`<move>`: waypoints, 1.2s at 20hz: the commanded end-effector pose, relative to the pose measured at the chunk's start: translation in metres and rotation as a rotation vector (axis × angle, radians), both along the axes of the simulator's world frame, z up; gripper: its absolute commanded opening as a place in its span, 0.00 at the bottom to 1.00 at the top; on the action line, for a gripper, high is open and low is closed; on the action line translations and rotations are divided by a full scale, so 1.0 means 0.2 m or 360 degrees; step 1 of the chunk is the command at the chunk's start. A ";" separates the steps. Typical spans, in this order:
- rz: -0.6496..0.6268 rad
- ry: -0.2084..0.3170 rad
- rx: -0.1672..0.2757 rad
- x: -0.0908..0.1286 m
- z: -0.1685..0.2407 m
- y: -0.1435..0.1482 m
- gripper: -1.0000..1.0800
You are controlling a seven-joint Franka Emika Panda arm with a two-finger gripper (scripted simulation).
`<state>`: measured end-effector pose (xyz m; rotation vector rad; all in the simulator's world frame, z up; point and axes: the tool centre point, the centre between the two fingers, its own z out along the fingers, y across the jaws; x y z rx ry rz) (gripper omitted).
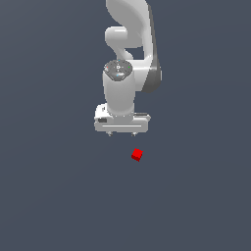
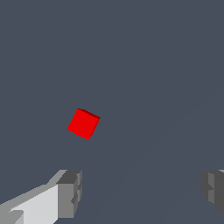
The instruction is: Pick up the red cube and move it to a goal position.
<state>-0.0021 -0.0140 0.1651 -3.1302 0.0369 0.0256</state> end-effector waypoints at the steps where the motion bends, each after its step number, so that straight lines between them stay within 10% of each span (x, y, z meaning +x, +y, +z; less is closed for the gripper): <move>1: 0.0000 0.0000 0.0000 0.00 0.00 0.00 0.96; 24: -0.0442 -0.0013 -0.0016 0.04 -0.44 0.23 0.96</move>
